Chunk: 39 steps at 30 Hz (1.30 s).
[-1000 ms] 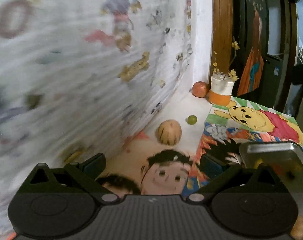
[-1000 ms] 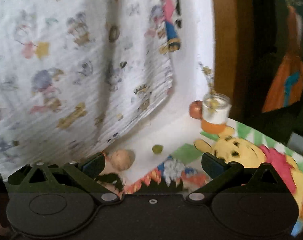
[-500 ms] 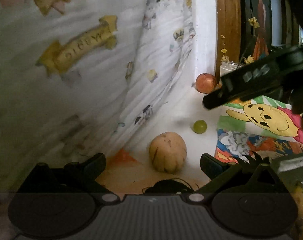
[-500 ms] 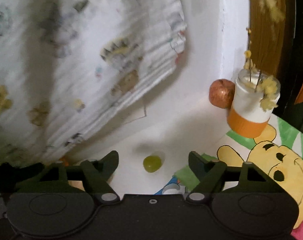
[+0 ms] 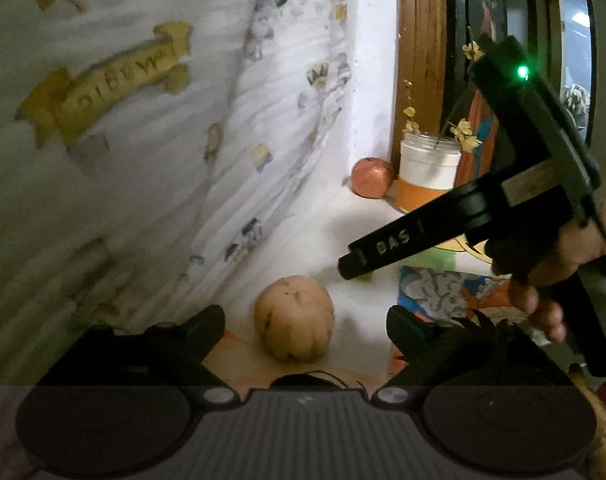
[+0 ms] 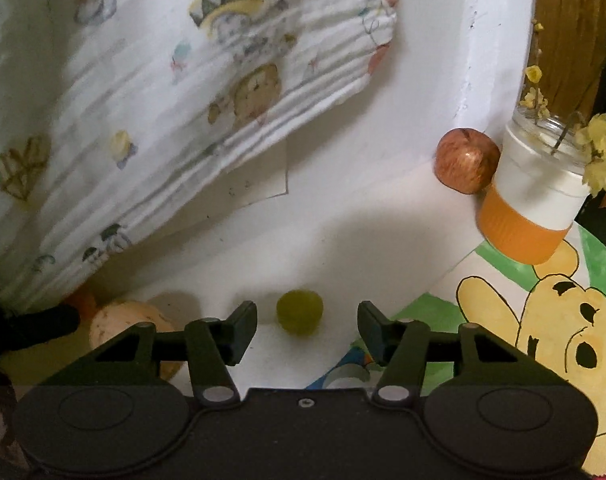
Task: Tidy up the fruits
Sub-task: 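Move both grippers toward the pale striped melon and green grape by the wall, then close the right gripper on the green grape while the left gripper grasps the striped melon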
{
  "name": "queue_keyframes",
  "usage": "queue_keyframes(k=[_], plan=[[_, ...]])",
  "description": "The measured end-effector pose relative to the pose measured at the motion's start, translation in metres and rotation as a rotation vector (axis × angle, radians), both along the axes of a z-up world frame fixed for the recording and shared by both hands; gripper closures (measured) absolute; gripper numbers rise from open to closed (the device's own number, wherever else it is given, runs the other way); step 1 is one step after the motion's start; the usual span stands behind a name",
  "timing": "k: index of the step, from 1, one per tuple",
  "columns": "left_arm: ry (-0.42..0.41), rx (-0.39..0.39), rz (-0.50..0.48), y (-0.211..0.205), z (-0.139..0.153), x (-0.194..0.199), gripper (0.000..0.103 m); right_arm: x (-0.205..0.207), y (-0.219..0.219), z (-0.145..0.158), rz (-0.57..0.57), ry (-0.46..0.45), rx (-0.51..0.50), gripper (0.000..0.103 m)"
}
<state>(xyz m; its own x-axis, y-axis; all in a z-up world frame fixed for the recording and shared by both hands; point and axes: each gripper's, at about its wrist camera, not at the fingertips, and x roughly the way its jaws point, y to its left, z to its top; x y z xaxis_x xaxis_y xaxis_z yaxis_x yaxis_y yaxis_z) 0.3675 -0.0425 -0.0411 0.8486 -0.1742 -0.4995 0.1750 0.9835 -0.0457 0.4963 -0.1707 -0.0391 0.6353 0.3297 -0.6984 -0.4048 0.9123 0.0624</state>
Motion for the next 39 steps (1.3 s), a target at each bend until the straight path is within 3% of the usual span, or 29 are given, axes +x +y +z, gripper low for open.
queue_keyframes(k=[6, 12, 19, 30, 39], plan=[[0.037, -0.056, -0.027, 0.004, -0.003, 0.008, 0.022, 0.004, 0.000, -0.009, 0.000, -0.024, -0.010, 0.055], [0.088, -0.118, 0.007, 0.014, -0.008, 0.017, 0.039, 0.001, -0.001, -0.008, 0.013, -0.048, -0.010, 0.065], [0.111, -0.191, 0.031, 0.027, -0.013, 0.022, 0.049, -0.005, 0.006, -0.006, 0.033, -0.065, -0.046, 0.075], [0.116, -0.249, 0.044, 0.035, -0.014, 0.025, 0.051, -0.028, 0.000, 0.018, 0.038, -0.058, -0.072, 0.076], [0.119, -0.287, 0.015, 0.040, -0.012, 0.012, 0.052, -0.078, -0.016, 0.053, 0.031, -0.069, -0.071, 0.076]])
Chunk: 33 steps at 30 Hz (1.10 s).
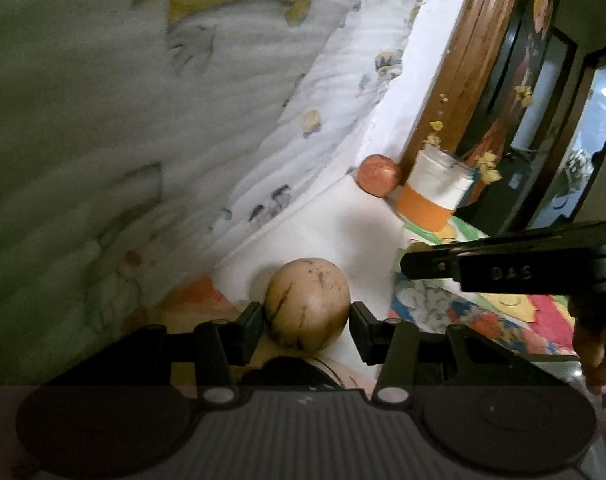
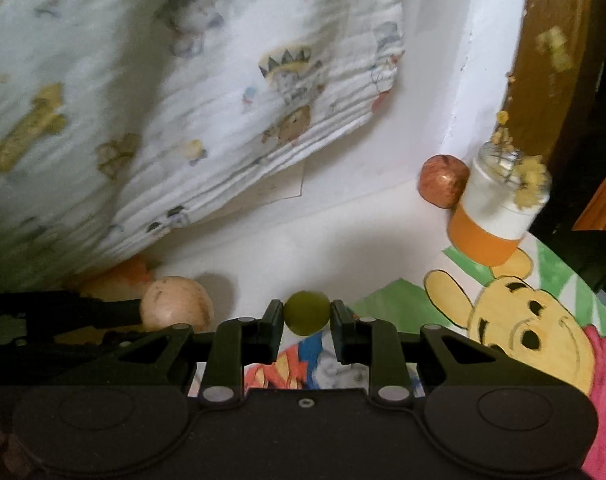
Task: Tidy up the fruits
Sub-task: 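Close the right gripper on the green grape while the left gripper grasps the striped melon, then carry the grape in the right gripper while the left gripper carries the melon to the tray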
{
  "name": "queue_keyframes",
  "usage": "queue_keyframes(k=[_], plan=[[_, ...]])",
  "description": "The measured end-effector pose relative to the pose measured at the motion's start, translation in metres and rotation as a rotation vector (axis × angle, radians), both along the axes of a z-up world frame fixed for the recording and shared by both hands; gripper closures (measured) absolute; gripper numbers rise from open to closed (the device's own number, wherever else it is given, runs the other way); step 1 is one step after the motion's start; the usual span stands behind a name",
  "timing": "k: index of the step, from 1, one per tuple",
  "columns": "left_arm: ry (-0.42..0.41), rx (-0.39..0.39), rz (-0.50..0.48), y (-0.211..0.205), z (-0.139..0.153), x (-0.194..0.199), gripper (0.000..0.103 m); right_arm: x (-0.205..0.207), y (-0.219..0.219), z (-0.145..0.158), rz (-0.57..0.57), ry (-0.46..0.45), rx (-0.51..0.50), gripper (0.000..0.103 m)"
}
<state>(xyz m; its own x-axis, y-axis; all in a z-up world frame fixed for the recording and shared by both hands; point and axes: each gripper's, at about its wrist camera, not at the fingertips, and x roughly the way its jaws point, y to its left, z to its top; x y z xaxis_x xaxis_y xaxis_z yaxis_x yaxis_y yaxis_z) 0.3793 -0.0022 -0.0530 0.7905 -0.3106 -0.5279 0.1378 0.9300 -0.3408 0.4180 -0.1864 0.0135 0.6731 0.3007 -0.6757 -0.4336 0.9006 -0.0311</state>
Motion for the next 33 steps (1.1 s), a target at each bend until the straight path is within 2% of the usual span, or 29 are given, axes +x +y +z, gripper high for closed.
queue_keyframes(k=[2, 13, 20, 27, 29, 30, 31, 33], plan=[[0.001, -0.024, -0.021, 0.001, 0.000, -0.006, 0.052, -0.013, -0.006, 0.006, 0.001, -0.007, 0.001, 0.076], [-0.018, -0.022, -0.080, -0.008, 0.016, -0.064, 0.052, -0.086, -0.039, 0.024, -0.021, -0.034, 0.071, 0.076], [-0.038, -0.005, -0.091, -0.021, 0.040, -0.105, 0.052, -0.130, -0.070, 0.016, -0.059, -0.039, 0.100, 0.076], [-0.061, 0.018, -0.130, -0.055, 0.061, -0.132, 0.053, -0.167, -0.110, 0.010, -0.120, -0.024, 0.134, 0.076], [-0.061, 0.023, -0.150, -0.067, 0.065, -0.137, 0.055, -0.175, -0.119, 0.006, -0.135, -0.009, 0.133, 0.076], [-0.059, 0.021, -0.160, -0.072, 0.066, -0.140, 0.063, -0.179, -0.123, 0.003, -0.139, -0.002, 0.129, 0.076], [-0.066, 0.015, -0.174, -0.077, 0.067, -0.143, 0.088, -0.182, -0.127, 0.000, -0.144, 0.008, 0.125, 0.076], [-0.073, 0.016, -0.203, -0.089, 0.068, -0.148, 0.089, -0.190, -0.133, -0.007, -0.152, 0.022, 0.122, 0.076]])
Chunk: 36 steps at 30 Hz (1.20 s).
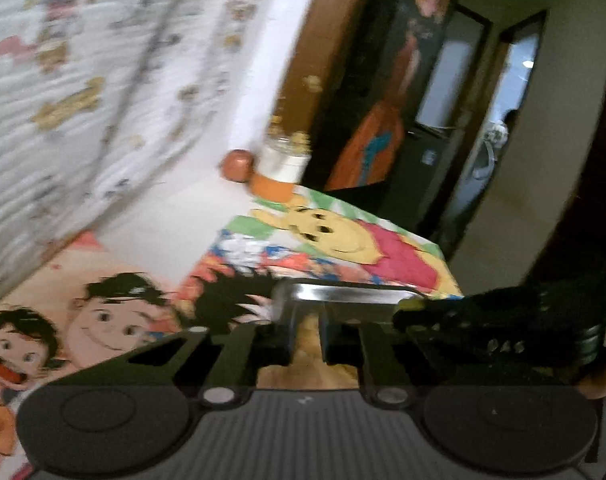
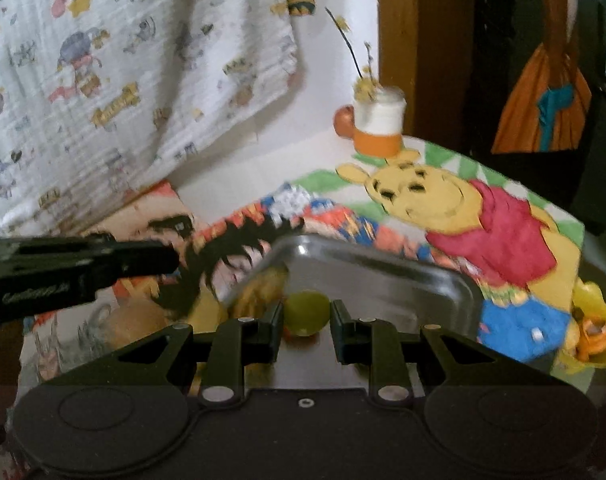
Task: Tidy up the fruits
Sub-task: 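Carry the grape in the right gripper while the left gripper carries the melon to the tray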
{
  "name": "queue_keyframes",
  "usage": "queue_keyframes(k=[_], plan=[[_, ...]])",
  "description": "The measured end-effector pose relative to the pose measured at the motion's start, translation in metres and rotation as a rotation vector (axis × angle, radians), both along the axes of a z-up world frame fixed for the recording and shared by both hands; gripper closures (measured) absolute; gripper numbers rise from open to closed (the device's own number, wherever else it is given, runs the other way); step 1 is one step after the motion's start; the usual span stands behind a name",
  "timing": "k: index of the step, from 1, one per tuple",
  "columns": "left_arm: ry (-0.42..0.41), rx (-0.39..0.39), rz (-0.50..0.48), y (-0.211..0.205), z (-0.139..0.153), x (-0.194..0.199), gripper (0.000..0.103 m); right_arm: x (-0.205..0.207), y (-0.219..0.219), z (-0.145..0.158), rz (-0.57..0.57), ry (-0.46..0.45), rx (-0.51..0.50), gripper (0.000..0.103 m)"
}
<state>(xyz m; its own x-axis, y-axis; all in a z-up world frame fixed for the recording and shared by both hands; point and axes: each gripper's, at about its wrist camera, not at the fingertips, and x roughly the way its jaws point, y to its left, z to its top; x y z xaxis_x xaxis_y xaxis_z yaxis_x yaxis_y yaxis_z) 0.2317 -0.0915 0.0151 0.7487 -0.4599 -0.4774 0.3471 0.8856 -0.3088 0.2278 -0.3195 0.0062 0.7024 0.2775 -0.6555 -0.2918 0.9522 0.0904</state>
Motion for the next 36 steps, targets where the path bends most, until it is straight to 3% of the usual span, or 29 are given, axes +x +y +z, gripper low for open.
queue_keyframes(k=[2, 7, 13, 18, 21, 25, 27, 36], plan=[[0.011, 0.033, 0.004, -0.012, -0.004, 0.000, 0.089, -0.006, -0.005, -0.006, -0.006, 0.013, 0.005, 0.076], [0.105, 0.024, 0.009, -0.015, -0.027, 0.005, 0.089, -0.013, -0.008, -0.017, -0.007, 0.034, 0.015, 0.076], [0.096, -0.009, 0.025, 0.002, -0.035, 0.000, 0.086, -0.011, 0.001, -0.017, 0.008, -0.002, 0.029, 0.076], [0.083, -0.015, 0.036, 0.023, -0.037, -0.007, 0.077, 0.000, 0.012, -0.016, 0.025, -0.011, 0.051, 0.076], [0.036, -0.028, 0.020, 0.036, -0.038, -0.012, 0.063, 0.002, 0.014, -0.018, 0.026, -0.002, 0.061, 0.076], [0.063, -0.134, -0.007, 0.055, -0.047, -0.008, 0.060, 0.000, 0.015, -0.021, 0.020, 0.009, 0.063, 0.076], [0.055, -0.173, -0.034, 0.060, -0.046, -0.007, 0.053, -0.002, 0.015, -0.021, 0.017, 0.008, 0.065, 0.076], [-0.016, -0.134, -0.077, 0.064, -0.040, -0.031, 0.033, -0.020, 0.014, -0.021, 0.007, -0.002, 0.084, 0.076]])
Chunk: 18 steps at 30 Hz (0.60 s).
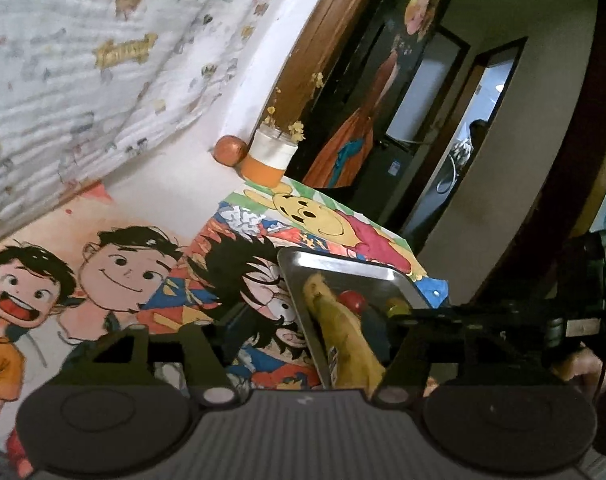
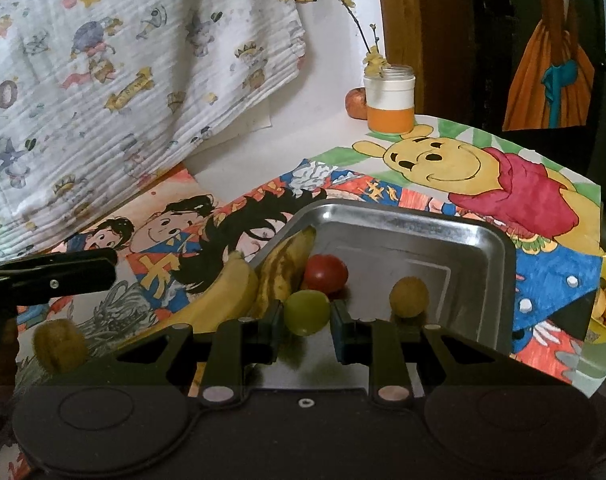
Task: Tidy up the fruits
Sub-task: 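Carry the grape in the right gripper while the left gripper carries the melon to the tray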
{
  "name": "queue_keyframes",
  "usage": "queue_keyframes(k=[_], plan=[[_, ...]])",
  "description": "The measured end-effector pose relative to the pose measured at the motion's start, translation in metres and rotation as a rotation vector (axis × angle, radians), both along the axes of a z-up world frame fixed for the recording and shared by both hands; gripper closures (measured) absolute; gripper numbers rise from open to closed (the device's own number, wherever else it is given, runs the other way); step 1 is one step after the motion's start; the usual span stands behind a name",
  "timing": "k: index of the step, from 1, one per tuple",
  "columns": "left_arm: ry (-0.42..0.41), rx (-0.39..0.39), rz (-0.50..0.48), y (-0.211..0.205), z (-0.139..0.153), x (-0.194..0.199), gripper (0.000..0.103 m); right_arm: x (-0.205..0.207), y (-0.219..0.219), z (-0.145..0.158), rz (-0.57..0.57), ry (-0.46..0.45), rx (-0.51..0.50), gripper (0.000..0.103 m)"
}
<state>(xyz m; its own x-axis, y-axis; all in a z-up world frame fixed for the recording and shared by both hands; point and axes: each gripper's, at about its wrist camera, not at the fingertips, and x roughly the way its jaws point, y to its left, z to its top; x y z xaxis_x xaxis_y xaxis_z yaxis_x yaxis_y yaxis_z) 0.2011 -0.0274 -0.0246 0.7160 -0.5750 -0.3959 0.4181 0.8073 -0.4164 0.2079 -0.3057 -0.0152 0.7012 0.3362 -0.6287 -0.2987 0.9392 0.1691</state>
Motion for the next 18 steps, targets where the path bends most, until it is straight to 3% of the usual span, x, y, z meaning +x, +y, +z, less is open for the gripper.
queue_keyframes(k=[6, 9, 18], plan=[[-0.063, 0.064, 0.057, 0.007, 0.009, -0.030, 0.019, -0.018, 0.006, 0.006, 0.014, -0.022, 0.031, 0.076], [-0.081, 0.109, 0.094, 0.010, 0.012, -0.045, 0.018, -0.027, 0.013, 0.008, 0.034, -0.032, 0.042, 0.076], [-0.024, 0.165, 0.199, 0.027, -0.004, -0.078, 0.016, -0.046, 0.027, 0.008, 0.072, -0.042, 0.062, 0.076]])
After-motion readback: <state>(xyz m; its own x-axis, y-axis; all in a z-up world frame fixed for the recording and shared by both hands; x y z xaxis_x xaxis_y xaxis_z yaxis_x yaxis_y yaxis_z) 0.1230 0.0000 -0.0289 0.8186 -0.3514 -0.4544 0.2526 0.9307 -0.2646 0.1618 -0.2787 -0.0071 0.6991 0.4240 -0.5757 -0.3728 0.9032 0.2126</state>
